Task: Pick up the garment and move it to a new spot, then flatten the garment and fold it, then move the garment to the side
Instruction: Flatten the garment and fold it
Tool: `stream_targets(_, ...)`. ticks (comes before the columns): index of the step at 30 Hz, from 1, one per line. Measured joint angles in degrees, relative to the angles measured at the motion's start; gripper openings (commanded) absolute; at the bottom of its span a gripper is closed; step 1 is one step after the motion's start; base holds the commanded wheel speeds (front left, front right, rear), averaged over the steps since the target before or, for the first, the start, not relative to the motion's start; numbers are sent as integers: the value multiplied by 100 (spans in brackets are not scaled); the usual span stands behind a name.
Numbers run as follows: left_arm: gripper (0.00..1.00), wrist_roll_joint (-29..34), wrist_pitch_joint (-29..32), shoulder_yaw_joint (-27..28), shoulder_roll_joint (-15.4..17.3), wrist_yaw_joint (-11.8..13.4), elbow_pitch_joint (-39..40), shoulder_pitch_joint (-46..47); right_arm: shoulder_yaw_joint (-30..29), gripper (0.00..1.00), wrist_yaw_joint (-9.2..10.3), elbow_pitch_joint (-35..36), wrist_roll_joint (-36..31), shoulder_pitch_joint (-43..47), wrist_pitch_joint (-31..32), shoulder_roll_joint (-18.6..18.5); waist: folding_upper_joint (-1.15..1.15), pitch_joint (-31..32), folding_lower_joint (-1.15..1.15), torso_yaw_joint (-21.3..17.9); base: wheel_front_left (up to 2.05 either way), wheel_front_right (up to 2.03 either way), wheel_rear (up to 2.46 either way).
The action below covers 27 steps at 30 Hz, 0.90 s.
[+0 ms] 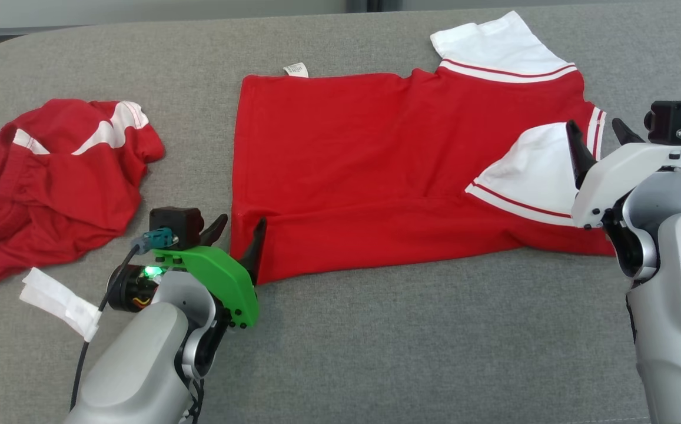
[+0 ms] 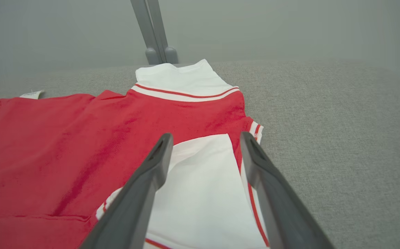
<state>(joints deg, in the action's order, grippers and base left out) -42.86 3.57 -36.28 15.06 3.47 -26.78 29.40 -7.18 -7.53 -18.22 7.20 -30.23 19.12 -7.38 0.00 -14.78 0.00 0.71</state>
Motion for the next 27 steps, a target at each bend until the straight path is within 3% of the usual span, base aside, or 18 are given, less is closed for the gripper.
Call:
stream_targets(3,100,16,-148,26,22,23,-53,-8,45,100,0,-27,75,-8,-52,-116,0,62,0,3,0,0,0)
stream_targets(7,100,31,-314,41,62,85,-56,-205,-203,100,0,58,64,279,374,-194,0,179,0,21,0,0,0)
stream_targets(15,100,11,-308,-60,94,268,120,-723,-755,100,0,619,-86,1220,1120,3,0,324,0,53,0,0,0)
stream_targets(27,100,37,-132,-159,30,359,-172,-544,-1037,100,0,216,-457,1175,850,219,0,76,0,36,0,0,0)
